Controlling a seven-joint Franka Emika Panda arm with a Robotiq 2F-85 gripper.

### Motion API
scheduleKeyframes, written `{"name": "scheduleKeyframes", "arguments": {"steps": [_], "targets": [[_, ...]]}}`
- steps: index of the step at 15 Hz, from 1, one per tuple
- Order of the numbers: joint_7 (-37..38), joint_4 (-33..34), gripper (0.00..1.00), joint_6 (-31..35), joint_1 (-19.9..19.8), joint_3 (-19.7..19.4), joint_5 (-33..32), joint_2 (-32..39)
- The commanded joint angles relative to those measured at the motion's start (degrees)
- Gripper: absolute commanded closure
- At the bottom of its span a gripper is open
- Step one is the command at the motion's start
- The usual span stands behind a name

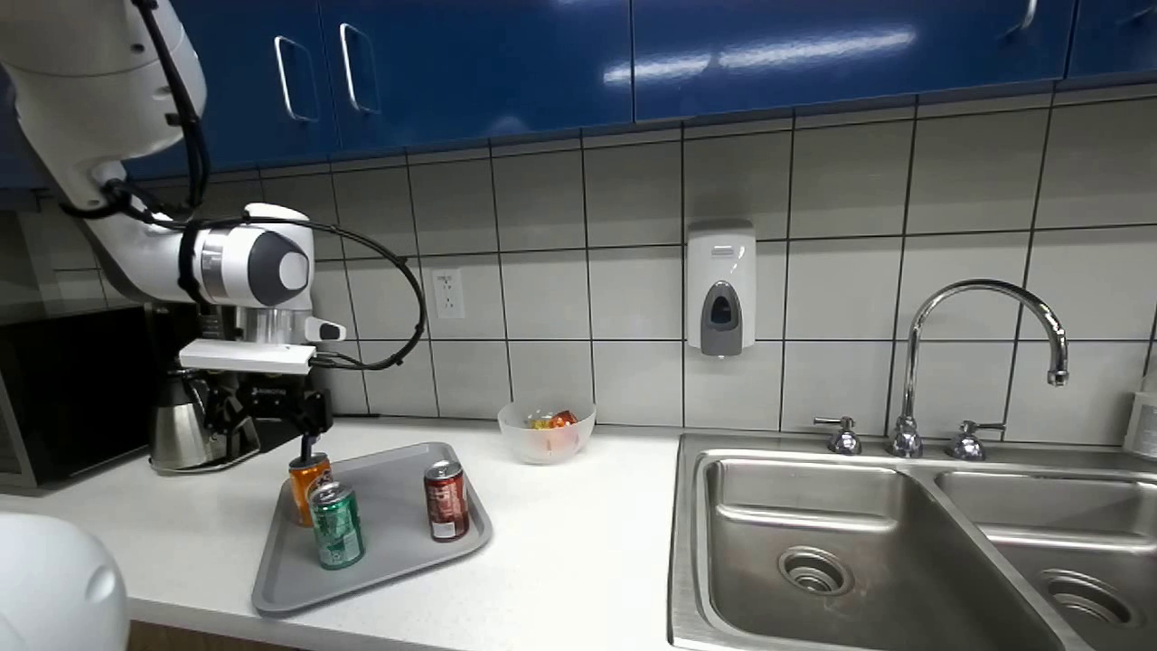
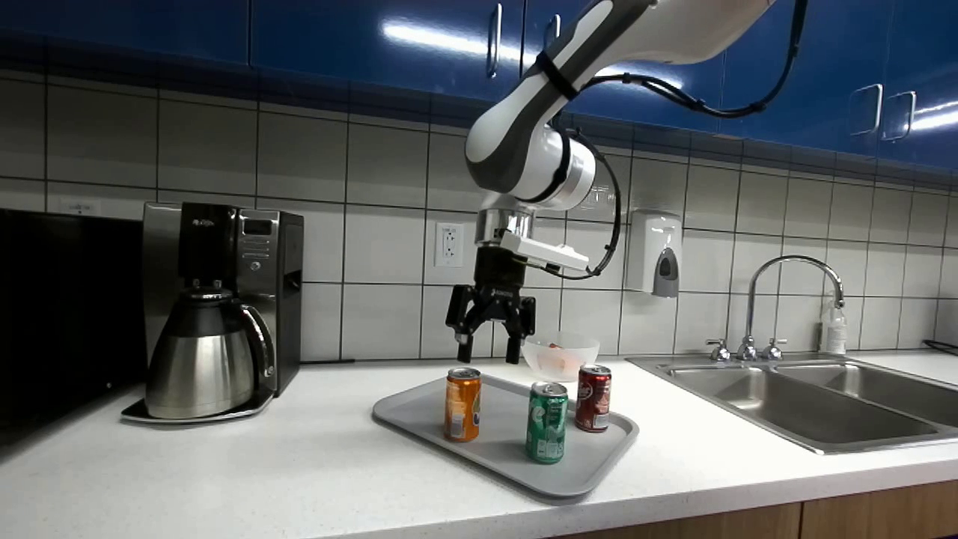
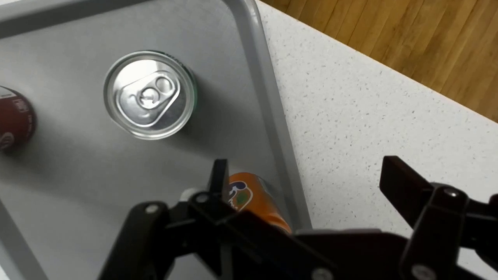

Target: Remove the cans from the grey tray.

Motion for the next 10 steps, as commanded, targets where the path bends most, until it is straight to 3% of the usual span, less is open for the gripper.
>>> {"name": "scheduleKeyframes", "arguments": {"steps": [1,10], "targets": [[2.49,2.32,0.00,1.77,0.59,0.25,-3.30,2.94],[7.32,6.06,0.00,3.36,2.06,-0.49,-8.50,8.42]]}}
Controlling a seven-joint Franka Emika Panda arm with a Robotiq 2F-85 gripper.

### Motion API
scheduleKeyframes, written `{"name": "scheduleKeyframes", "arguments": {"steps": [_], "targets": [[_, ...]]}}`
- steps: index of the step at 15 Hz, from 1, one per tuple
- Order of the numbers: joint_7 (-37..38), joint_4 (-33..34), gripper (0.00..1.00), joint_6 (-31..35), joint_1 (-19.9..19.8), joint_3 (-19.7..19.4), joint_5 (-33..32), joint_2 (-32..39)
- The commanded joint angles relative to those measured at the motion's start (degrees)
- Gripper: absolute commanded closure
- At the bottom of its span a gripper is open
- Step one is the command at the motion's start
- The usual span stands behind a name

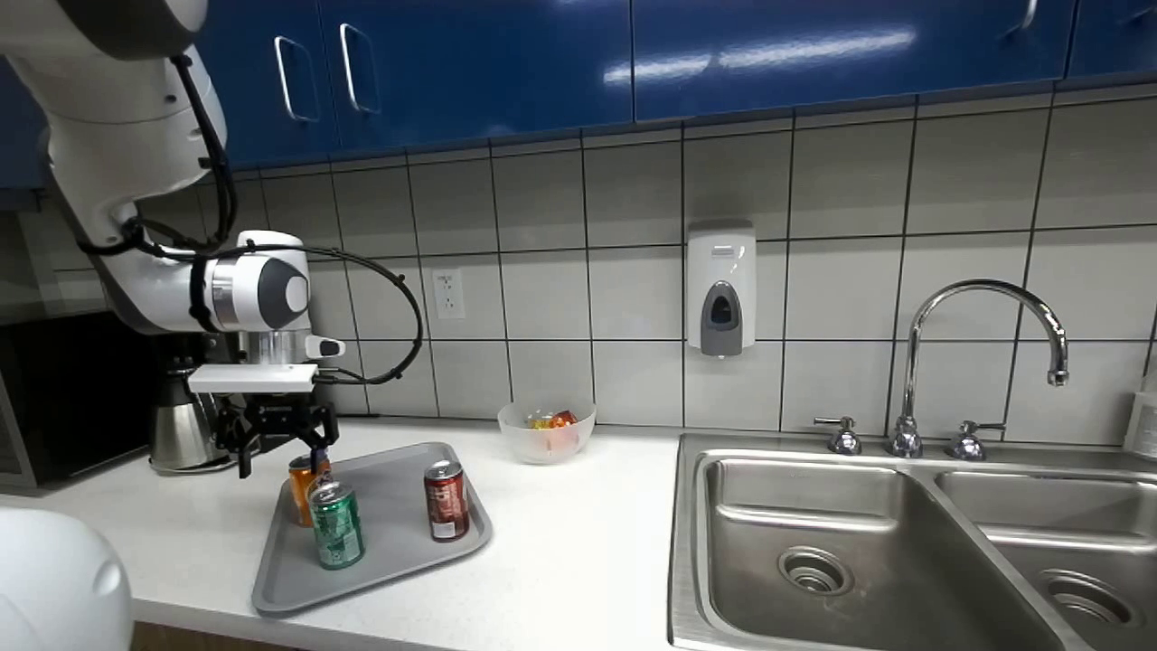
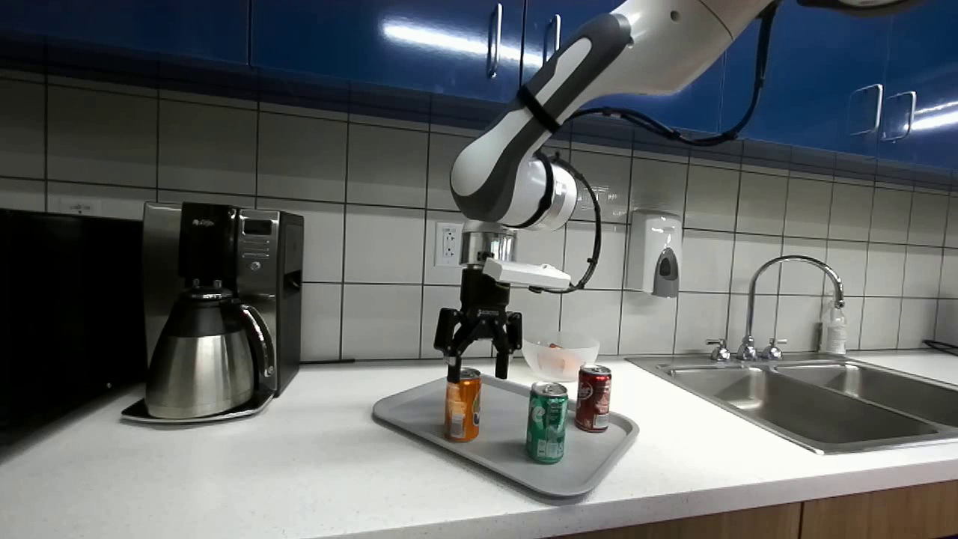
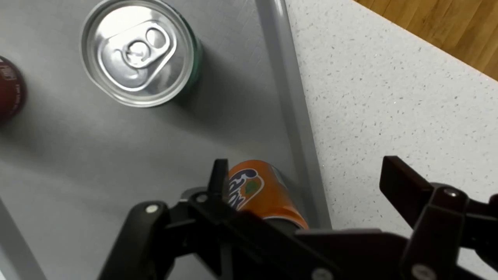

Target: Remove the cans from the grey tray.

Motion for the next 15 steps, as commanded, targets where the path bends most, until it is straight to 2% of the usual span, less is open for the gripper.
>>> {"name": "scheduleKeyframes", "arguments": {"steps": [1,15], "targets": [[3.62,2.72,0.00,0.19,0.77,-0.51,-2.58,2.42],[8.08,8.87,0.00,0.82,2.01,-2.32,-4.73,8.62]]}}
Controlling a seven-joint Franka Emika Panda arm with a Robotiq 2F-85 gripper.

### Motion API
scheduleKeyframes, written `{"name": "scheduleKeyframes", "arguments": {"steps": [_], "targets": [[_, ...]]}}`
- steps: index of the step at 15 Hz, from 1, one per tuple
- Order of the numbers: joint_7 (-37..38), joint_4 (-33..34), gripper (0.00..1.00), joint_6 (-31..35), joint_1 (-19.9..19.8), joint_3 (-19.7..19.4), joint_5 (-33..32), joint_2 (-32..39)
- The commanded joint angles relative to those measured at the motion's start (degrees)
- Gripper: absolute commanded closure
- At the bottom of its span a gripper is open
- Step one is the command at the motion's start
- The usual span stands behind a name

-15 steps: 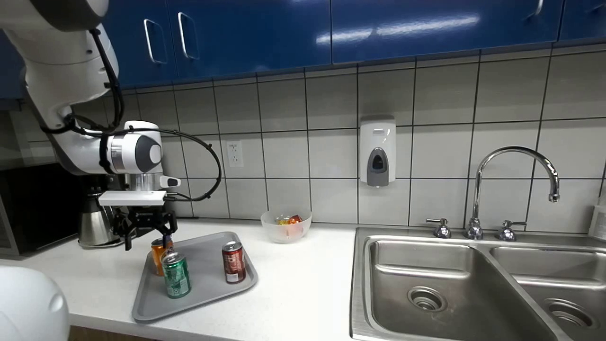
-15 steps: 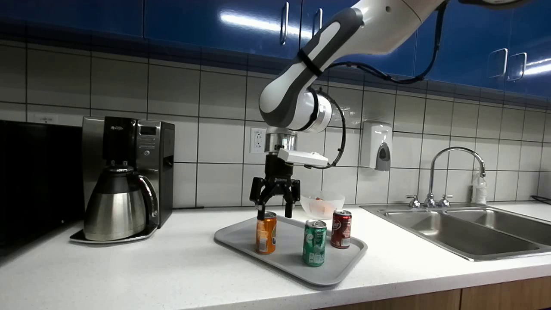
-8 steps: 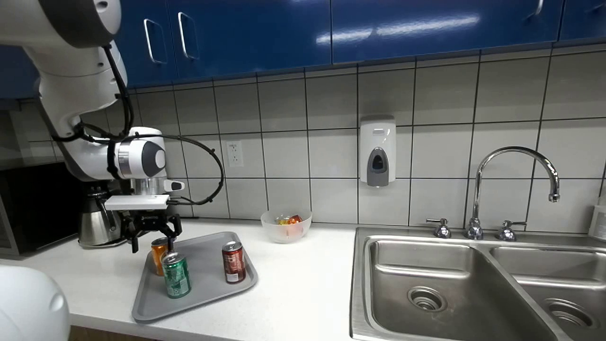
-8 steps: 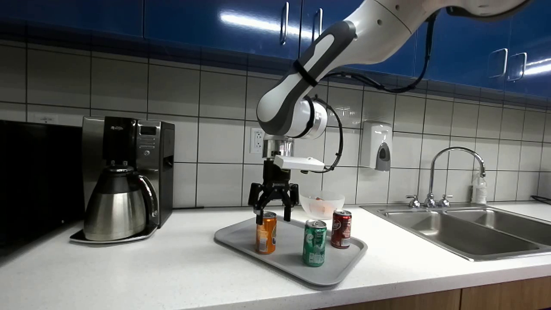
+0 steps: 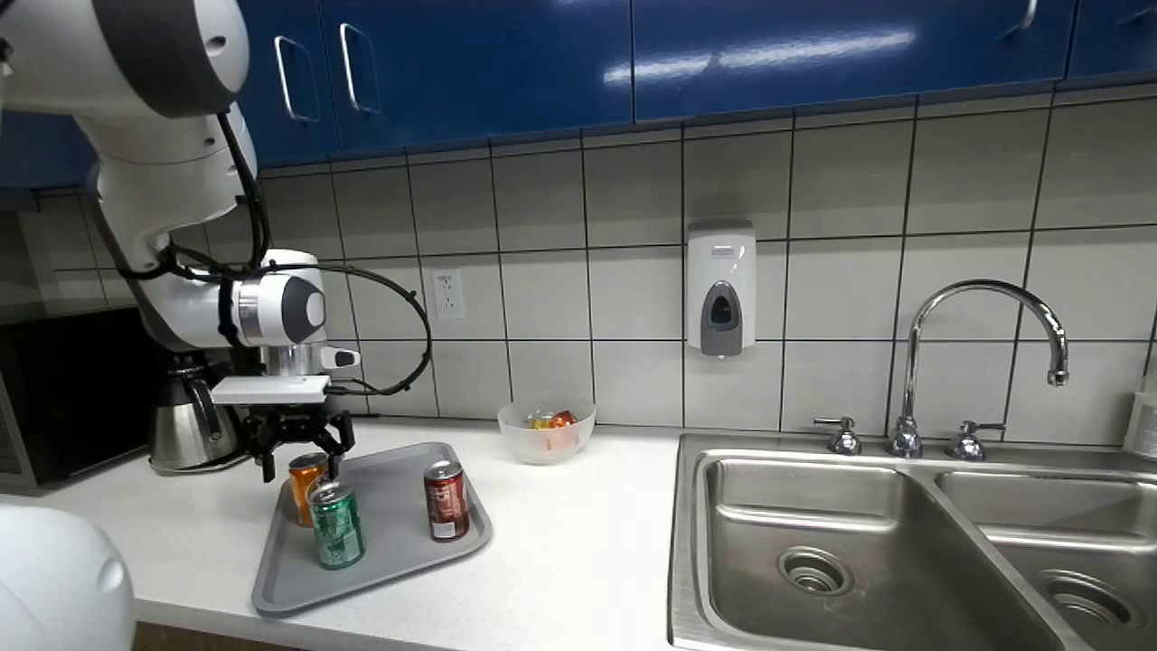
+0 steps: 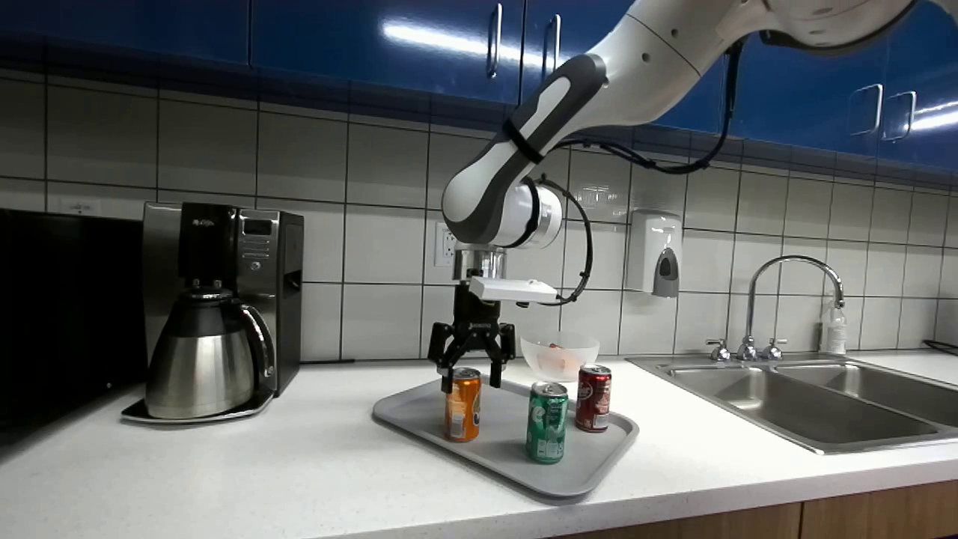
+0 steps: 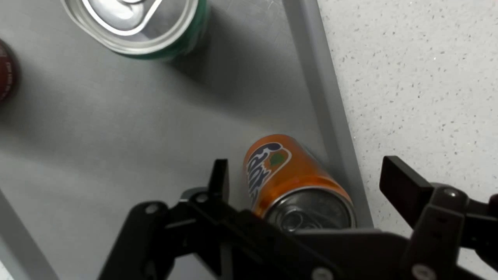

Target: Remove the cans from the grey tray.

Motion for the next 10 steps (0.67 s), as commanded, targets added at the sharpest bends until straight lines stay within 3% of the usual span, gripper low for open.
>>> {"name": "scheduleKeyframes", "arguments": {"steps": [1,10], "targets": [[3.26,2.97,0.00,0.21,1.52,-0.88,-2.03,2.17],[4.87,5.41,0.00,0.48,2.62,-2.44,-4.06,4.38]]}}
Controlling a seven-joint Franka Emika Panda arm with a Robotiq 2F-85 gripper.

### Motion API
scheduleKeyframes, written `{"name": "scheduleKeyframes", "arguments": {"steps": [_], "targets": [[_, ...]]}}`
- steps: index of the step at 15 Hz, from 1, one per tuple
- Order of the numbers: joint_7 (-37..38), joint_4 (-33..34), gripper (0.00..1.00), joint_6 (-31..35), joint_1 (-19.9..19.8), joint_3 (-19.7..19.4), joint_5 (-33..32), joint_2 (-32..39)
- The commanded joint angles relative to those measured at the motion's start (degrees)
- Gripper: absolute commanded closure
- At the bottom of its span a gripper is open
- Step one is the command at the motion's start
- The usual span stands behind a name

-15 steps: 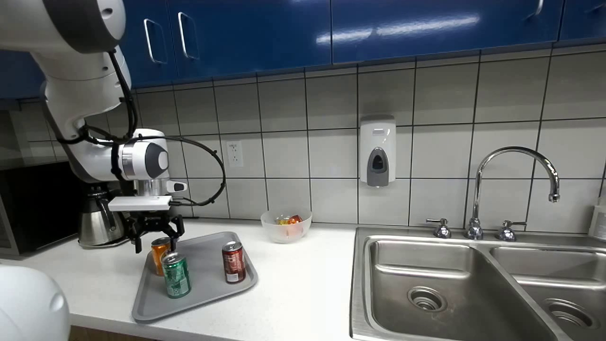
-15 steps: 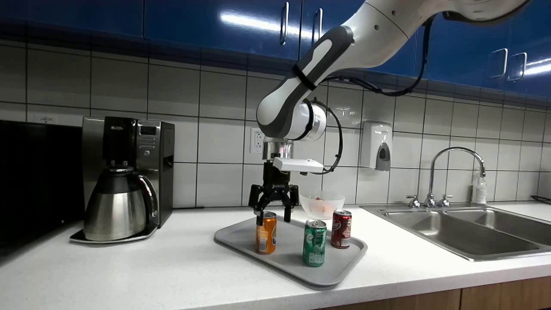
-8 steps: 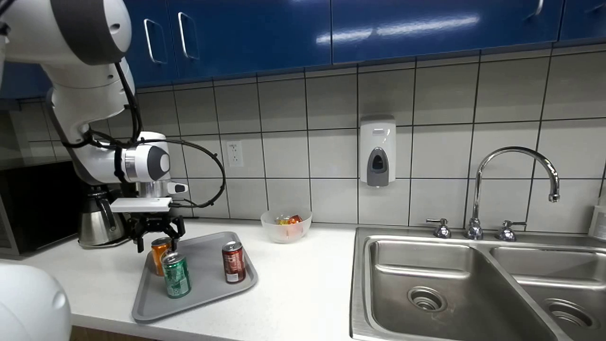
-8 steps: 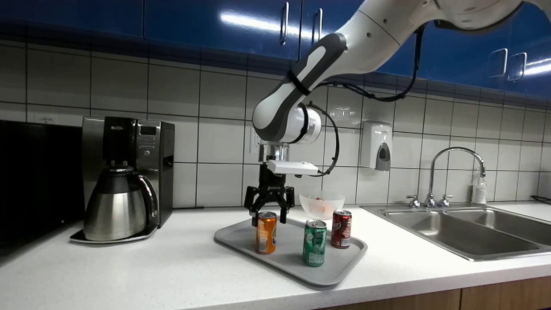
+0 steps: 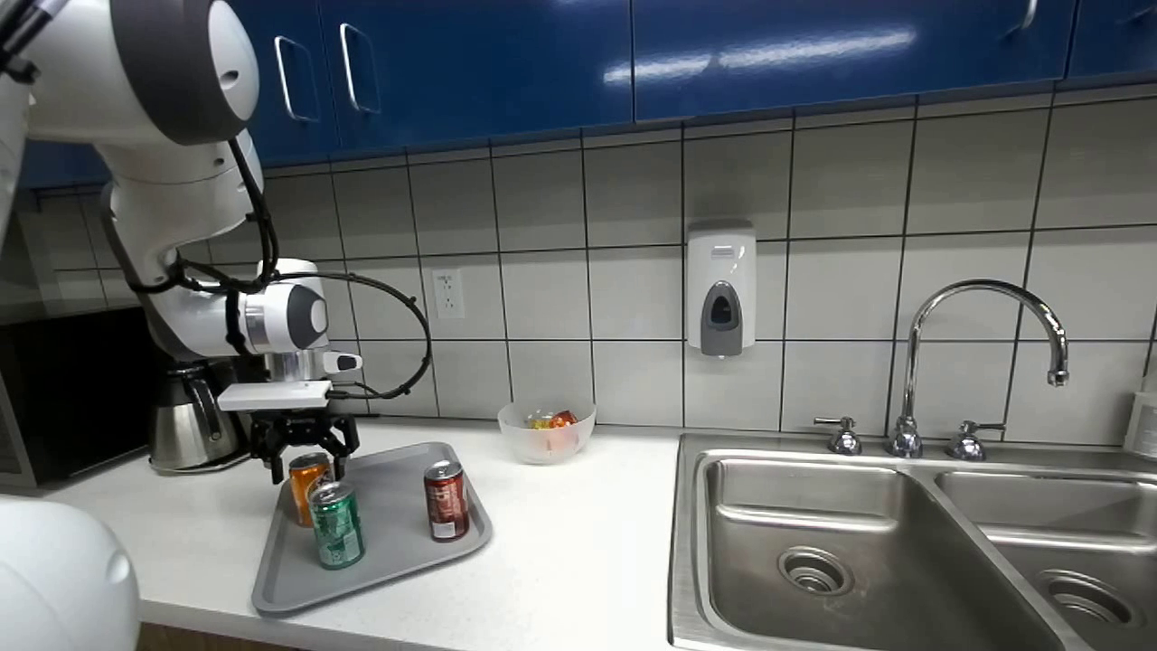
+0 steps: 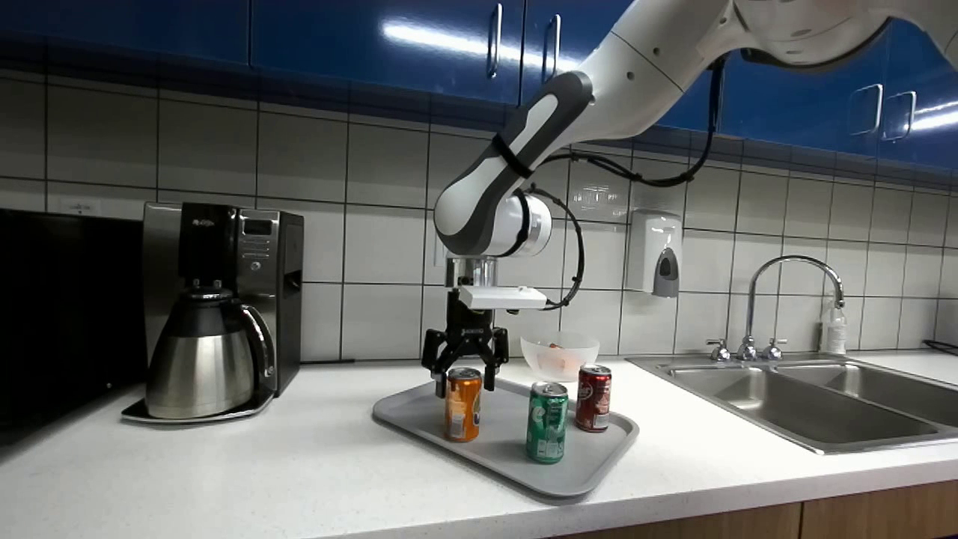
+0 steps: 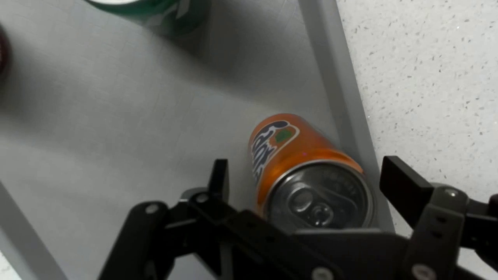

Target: Remove the cans from the grey tray.

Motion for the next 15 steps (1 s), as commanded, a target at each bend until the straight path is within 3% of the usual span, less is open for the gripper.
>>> {"name": "scheduleKeyframes", "arguments": {"steps": [1,15], "targets": [[2.10,1.90,0.00,-0.03,0.80,-0.84,-1.94,0.98],[2.44,0.30,0.00,1.99,2.27,-1.76,-7.33,0.30]]}}
